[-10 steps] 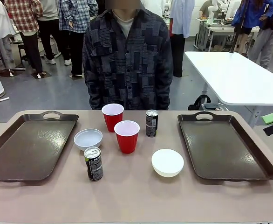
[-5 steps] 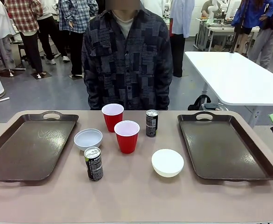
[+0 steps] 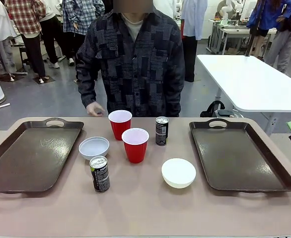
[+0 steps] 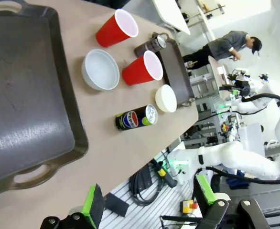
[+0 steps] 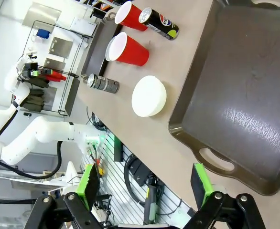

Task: Prepare tableware on both trays.
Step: Pick up a Picnic Bowl from the table and place it on a Handle tray.

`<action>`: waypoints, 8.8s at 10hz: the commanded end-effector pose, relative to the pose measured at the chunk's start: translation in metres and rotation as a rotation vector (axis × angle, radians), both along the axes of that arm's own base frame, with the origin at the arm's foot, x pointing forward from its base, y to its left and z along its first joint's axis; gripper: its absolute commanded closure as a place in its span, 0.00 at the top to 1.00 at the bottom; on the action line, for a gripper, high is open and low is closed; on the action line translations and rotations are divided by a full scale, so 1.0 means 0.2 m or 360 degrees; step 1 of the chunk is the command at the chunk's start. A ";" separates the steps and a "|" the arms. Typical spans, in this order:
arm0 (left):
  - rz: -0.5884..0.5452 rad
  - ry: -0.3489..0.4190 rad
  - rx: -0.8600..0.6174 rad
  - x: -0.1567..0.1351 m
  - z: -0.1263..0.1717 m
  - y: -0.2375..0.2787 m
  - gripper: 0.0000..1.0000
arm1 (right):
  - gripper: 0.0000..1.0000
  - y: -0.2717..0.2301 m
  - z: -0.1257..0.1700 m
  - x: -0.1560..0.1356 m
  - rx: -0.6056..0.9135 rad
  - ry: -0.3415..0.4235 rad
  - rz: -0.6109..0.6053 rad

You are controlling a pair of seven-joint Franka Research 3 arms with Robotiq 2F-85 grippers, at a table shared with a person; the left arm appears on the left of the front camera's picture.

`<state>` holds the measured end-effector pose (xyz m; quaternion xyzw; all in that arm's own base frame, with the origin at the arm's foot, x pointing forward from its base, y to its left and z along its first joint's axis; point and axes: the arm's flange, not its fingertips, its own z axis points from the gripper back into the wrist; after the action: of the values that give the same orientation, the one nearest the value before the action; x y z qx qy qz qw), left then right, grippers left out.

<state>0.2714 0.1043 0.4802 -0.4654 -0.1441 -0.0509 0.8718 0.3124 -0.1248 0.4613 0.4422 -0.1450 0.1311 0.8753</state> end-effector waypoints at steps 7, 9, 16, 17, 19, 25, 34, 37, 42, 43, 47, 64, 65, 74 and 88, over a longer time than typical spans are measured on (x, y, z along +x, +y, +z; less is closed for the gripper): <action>-0.0011 -0.0029 -0.0031 0.00 0.00 0.00 1.00 | 1.00 0.13 0.04 0.05 -0.0200 -0.0004 0.0010; -0.0011 -0.0029 -0.0031 0.00 0.00 0.00 1.00 | 1.00 0.41 0.12 0.17 -0.0474 0.0073 0.0082; -0.0011 -0.0029 -0.0031 0.00 0.00 0.00 1.00 | 1.00 1.31 -0.03 0.32 -0.1077 0.0286 0.0172; -0.0011 -0.0029 -0.0031 0.00 0.00 0.00 1.00 | 1.00 1.23 0.06 0.30 -0.1054 0.0204 0.0077; -0.0011 -0.0029 -0.0031 0.00 0.00 0.00 1.00 | 1.00 1.23 0.06 0.30 -0.1054 0.0204 0.0077; -0.0011 -0.0029 -0.0031 0.00 0.00 0.00 1.00 | 1.00 1.60 -0.16 0.19 -0.1499 0.0175 0.0165; -0.0011 -0.0029 -0.0031 0.00 0.00 0.00 1.00 | 0.86 1.72 -0.59 0.45 -0.1374 0.0303 -0.0098; -0.0011 -0.0029 -0.0031 0.00 0.00 0.00 1.00 | 0.63 1.75 -0.59 0.45 -0.1372 0.0305 -0.0078; -0.0011 -0.0029 -0.0031 0.00 0.00 0.00 1.00 | 0.11 1.74 -0.60 0.46 -0.1385 0.0351 -0.0045; -0.0011 -0.0029 -0.0031 0.00 0.00 0.00 1.00 | 0.07 1.74 -0.60 0.46 -0.1390 0.0357 -0.0034; -0.0011 -0.0029 -0.0031 0.00 0.00 0.00 1.00 | 0.00 1.73 -0.57 0.46 -0.1383 0.0351 -0.0002; -0.0011 -0.0029 -0.0031 0.00 0.00 0.00 1.00 | 0.00 1.02 0.05 0.67 -0.1347 0.0305 0.0209; -0.0011 -0.0029 -0.0031 0.00 0.00 0.00 1.00 | 0.00 0.95 0.06 0.67 -0.1333 0.0290 0.0196; -0.0011 -0.0029 -0.0031 0.00 0.00 0.00 1.00 | 0.04 0.69 0.07 0.73 -0.1342 0.0283 -0.0035; -0.0011 -0.0029 -0.0031 0.00 0.00 0.00 1.00 | 0.04 0.68 -0.16 0.45 -0.1195 0.0299 0.0123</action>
<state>0.2720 0.1026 0.4809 -0.4662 -0.1428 -0.0482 0.8718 0.3770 0.0060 0.4499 0.0862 0.0226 0.1700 0.9814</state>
